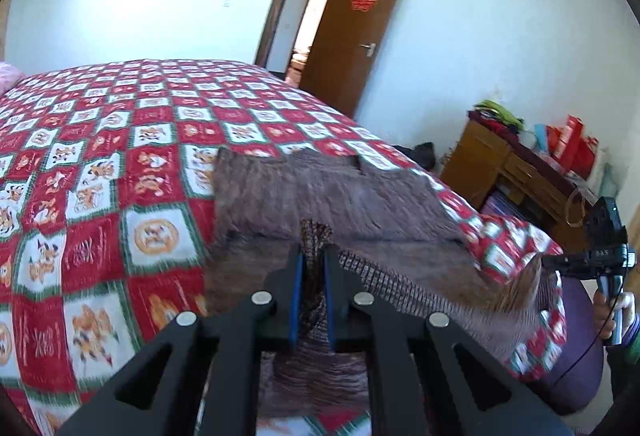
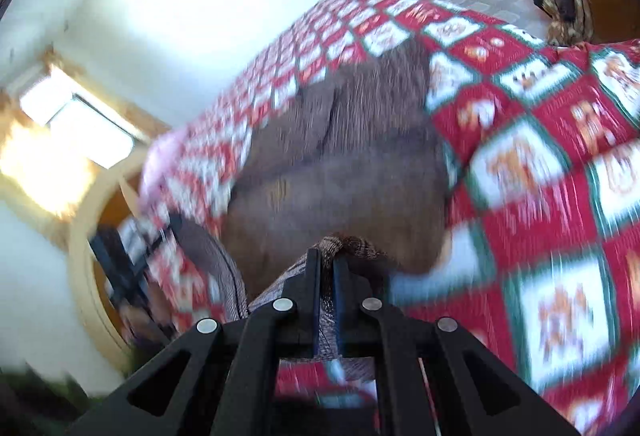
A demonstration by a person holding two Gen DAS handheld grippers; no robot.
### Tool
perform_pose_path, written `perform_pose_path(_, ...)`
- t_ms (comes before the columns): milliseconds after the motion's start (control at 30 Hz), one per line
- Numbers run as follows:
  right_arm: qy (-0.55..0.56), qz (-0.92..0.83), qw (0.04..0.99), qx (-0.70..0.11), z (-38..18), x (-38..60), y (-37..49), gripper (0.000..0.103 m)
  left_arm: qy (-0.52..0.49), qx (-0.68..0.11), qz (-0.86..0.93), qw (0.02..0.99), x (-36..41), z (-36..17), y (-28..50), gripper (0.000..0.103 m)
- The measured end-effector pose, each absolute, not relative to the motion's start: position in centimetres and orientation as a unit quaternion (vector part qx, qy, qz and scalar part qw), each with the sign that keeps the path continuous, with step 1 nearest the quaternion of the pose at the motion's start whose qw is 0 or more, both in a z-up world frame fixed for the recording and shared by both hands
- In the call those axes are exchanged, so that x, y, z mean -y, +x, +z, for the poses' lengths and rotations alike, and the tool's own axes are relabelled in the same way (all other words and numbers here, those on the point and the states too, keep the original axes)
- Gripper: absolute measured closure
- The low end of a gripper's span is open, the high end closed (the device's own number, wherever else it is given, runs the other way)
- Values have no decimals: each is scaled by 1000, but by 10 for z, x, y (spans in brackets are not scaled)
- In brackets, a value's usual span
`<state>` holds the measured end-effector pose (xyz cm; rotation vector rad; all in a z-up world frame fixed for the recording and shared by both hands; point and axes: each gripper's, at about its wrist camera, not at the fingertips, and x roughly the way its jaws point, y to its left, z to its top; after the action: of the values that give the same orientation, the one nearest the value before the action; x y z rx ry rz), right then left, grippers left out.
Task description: Fold small clothes
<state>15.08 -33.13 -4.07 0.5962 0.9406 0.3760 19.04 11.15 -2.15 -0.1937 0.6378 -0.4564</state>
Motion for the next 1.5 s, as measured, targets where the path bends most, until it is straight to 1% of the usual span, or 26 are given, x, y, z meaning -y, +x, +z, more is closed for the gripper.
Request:
perform_pose_path(133, 325, 137, 833, -426, -69, 357, 206, 93, -106, -334, -186, 918, -114, -39, 227, 93)
perform_pose_path(200, 363, 93, 820, -433, -87, 375, 223, 84, -116, -354, -170, 912, -116, -54, 244, 93)
perform_pose_path(267, 406, 84, 808, -417, -95, 389, 226, 72, -122, -368, -160, 908, -117, -64, 252, 93)
perform_pose_path(333, 396, 82, 820, -405, -91, 389, 221, 67, -125, -377, -155, 904, -118, -74, 256, 93)
perform_pose_path(433, 300, 98, 843, -435, -78, 362, 216, 67, -133, -382, -157, 901, -117, -81, 257, 93)
perform_pose_path(500, 253, 131, 842, -458, -75, 339, 214, 67, -134, -384, -153, 901, -117, -84, 259, 93)
perform_pose_path(600, 252, 180, 816, -488, -86, 308, 218, 67, -144, -385, -153, 899, -118, -88, 261, 93)
perform_pose_path(700, 196, 140, 804, -543, -106, 282, 232, 67, -149, -383, -157, 898, -116, -85, 261, 93)
perform_pose_path(767, 177, 121, 803, -555, -113, 275, 240, 67, -138, -380, -160, 901, -113, -81, 261, 93)
perform_pose_path(800, 190, 139, 801, -551, -112, 273, 244, 68, -132, -378, -161, 902, -112, -79, 261, 93)
perform_pose_path(900, 285, 206, 769, -534, -106, 278, 262, 69, -128, -376, -156, 904, -113, -77, 267, 93)
perform_pose_path(933, 318, 219, 769, -510, -101, 284, 266, 69, -132, -377, -153, 904, -115, -78, 269, 93)
perform_pose_path(967, 372, 229, 774, -458, -94, 300, 272, 69, -142, -379, -151, 902, -117, -80, 272, 93)
perform_pose_path(1000, 407, 218, 780, -422, -92, 315, 274, 69, -154, -381, -149, 899, -120, -82, 275, 93)
perform_pose_path(1033, 441, 192, 784, -393, -92, 332, 276, 58, -160, -383, -148, 898, -122, -84, 276, 93)
perform_pose_path(1067, 463, 163, 783, -381, -92, 342, 274, 31, -165, -384, -146, 897, -123, -86, 276, 93)
perform_pose_path(1100, 477, 139, 782, -376, -94, 352, 271, 22, -164, -385, -146, 897, -123, -87, 276, 93)
perform_pose_path(1133, 475, 131, 786, -374, -93, 355, 267, 21, -161, -385, -148, 897, -123, -88, 275, 93)
perform_pose_path(1200, 433, 125, 808, -379, -90, 352, 259, 21, -156, -386, -150, 897, -122, -92, 274, 93)
perform_pose_path(1267, 359, 121, 839, -391, -82, 338, 248, 22, -157, -390, -149, 895, -122, -95, 276, 93)
perform_pose_path(1333, 242, 122, 871, -409, -73, 318, 239, 22, -159, -392, -148, 894, -122, -98, 277, 93)
perform_pose_path(1367, 151, 116, 889, -417, -68, 300, 235, 22, -160, -393, -149, 893, -122, -98, 277, 93)
perform_pose_path(1400, 95, 113, 896, -419, -66, 291, 234, 23, -160, -393, -149, 893, -122, -99, 277, 93)
perform_pose_path(1467, 6, 112, 900, -421, -67, 288, 231, 29, -158, -395, -147, 893, -122, -100, 278, 93)
perform_pose_path(1500, -39, 116, 897, -426, -69, 285, 231, 30, -157, -396, -147, 893, -121, -101, 278, 93)
